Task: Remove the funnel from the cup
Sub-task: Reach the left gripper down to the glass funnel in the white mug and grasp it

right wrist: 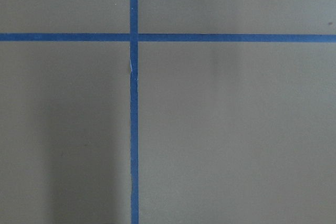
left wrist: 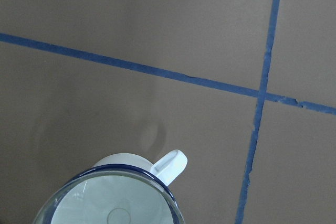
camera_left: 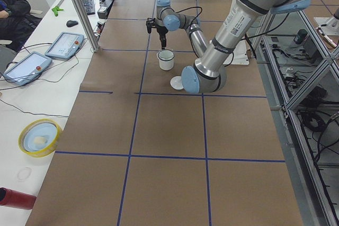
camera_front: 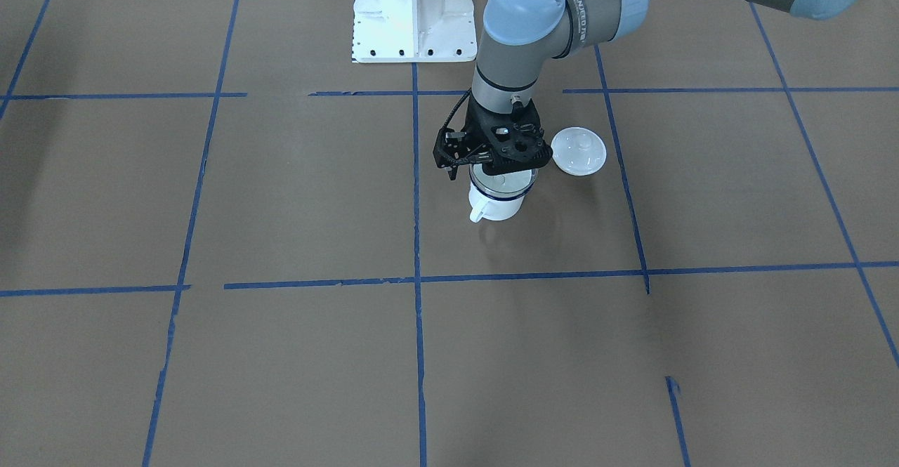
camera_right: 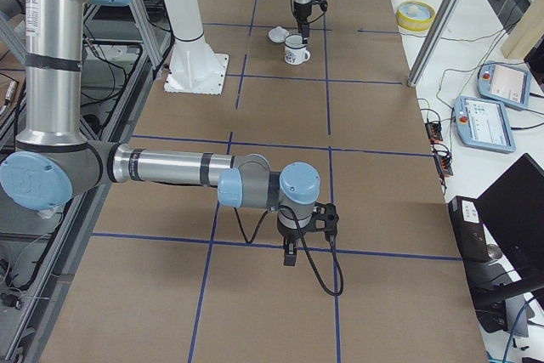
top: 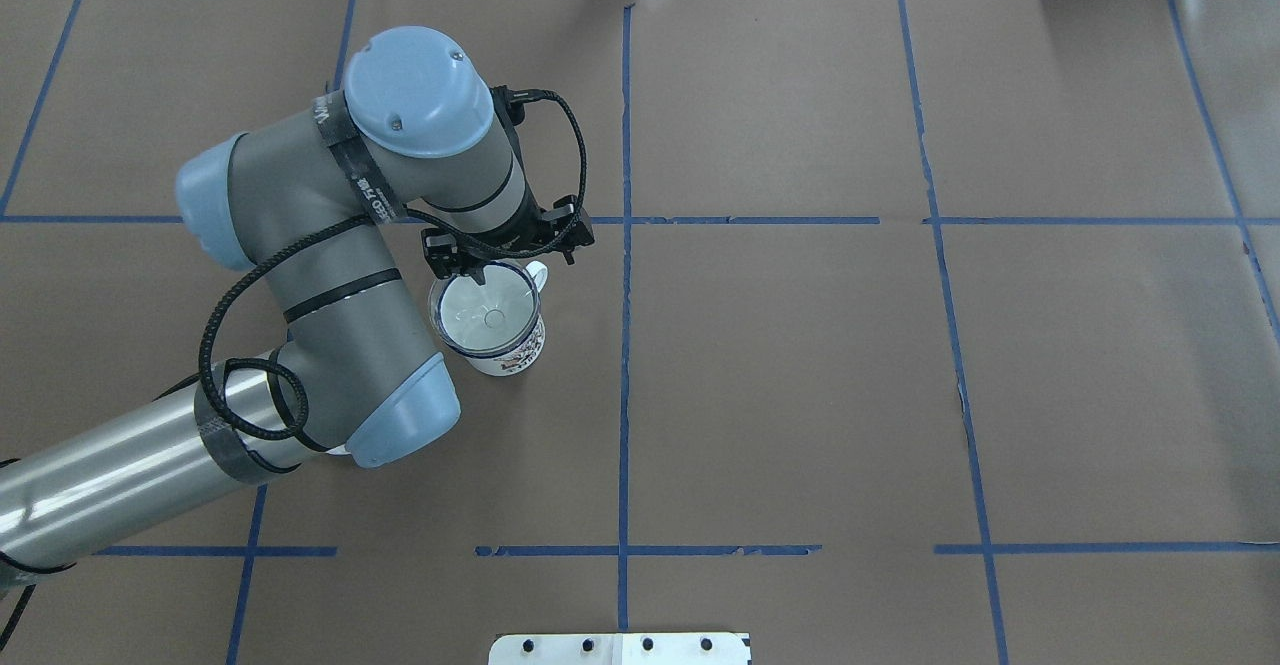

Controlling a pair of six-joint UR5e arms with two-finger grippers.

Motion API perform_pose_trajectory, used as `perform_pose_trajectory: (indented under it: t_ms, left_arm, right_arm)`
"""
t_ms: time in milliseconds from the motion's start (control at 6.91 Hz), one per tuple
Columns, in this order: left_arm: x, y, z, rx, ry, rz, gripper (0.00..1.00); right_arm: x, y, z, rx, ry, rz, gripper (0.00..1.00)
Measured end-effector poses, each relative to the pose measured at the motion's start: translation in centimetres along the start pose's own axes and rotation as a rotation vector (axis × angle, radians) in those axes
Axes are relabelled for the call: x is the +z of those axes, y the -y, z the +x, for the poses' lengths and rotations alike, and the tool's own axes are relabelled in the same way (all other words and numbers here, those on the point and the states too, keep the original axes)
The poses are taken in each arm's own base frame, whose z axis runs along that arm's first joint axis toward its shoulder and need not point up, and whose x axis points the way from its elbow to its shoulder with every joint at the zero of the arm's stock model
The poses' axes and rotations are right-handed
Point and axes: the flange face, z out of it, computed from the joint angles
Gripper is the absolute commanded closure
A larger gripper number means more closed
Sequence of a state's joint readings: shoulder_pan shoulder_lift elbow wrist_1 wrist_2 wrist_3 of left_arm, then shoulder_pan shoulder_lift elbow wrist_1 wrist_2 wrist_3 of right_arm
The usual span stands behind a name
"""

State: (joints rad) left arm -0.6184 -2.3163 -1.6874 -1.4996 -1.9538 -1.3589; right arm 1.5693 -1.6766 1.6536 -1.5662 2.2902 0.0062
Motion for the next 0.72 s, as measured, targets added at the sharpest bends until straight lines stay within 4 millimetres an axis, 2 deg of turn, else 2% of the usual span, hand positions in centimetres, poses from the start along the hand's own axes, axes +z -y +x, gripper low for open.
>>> perform_pose_trajectory:
  t_ms: [145,289,434,723]
  left_arm:
    - [0.78,-0.34,0.19,0.002,0.012,0.001,0.01]
    - [1.34,-0.67,0.37,0.008,0.022,0.010,0.31]
    - [1.57,-0.83,0.55,0.013,0.026,0.017,0.99]
    - [1.53,-0.94,0.69,0.025,0.027,0.020,1.00]
  right_arm:
    - [0.00,0.00,0.00,0.000,0.000,0.000,0.00]
    - [0.00,0.00,0.00,0.000,0.000,0.000,0.00]
    - [0.00,0.00,0.00,0.000,0.000,0.000,0.00]
    - [0.00,0.00,0.00,0.000,0.000,0.000,0.00]
